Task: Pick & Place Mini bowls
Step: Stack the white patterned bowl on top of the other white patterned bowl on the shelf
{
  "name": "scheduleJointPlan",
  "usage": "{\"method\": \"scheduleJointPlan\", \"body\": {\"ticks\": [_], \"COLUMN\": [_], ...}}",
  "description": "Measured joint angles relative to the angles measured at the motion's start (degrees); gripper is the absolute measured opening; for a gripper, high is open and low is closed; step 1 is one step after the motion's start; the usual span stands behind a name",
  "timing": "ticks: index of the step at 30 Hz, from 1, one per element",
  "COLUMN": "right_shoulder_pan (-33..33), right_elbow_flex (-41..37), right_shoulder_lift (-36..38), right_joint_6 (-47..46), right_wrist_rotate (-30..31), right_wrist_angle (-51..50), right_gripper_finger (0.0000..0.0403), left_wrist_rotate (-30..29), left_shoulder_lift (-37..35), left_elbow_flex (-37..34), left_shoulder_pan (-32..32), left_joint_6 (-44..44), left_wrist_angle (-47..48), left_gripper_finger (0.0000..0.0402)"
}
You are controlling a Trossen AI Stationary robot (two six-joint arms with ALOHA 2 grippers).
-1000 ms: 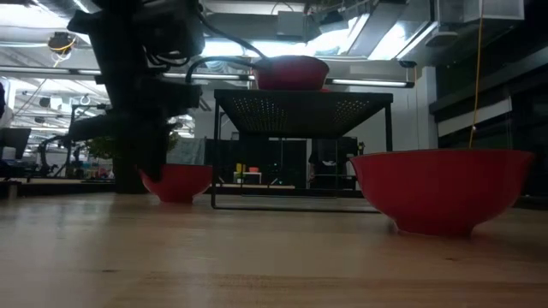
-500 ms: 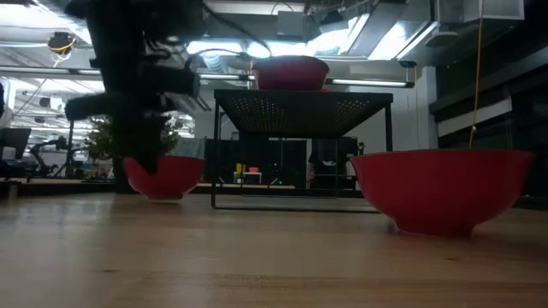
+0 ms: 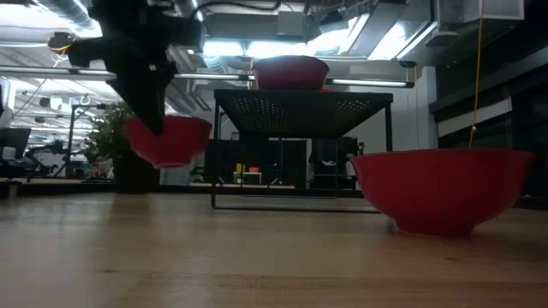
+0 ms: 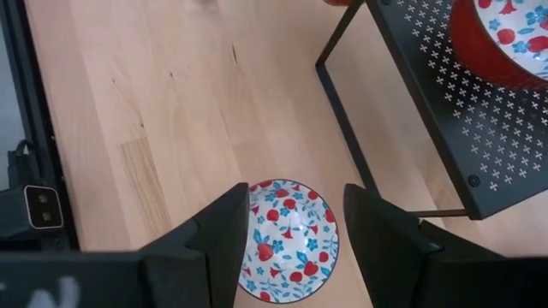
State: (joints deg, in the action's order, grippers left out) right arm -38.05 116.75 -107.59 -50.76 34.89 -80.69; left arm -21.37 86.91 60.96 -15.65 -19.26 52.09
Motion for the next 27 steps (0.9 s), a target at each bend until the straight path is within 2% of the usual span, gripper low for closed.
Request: {"method": "scheduleJointPlan", "body": {"ticks": [13,27], "right_shoulder_pan": [-0.08,-0.08], "right_elbow_flex": [0.00,0.00], "right_shoulder_lift": [0.00,0.00], "right_joint_6": [0.00,0.22], "right_wrist_rotate": [-0.46,-0.61], "right_wrist_angle": [0.34,0.31], "right_gripper_finger": [0.0190,0.0190], "left_wrist_rotate": [-2.20,-5.73], "left_shoulder_lift": [-0.02,-0.05], "left_elbow_flex": [10.33,23.61], "left_shoulder_pan": [-5.10,-5.39], "left_joint_6": [-7.93,-8.62], "left_wrist_angle": [10.89,15.30], "left_gripper_finger": [0.0006,0.0006]}}
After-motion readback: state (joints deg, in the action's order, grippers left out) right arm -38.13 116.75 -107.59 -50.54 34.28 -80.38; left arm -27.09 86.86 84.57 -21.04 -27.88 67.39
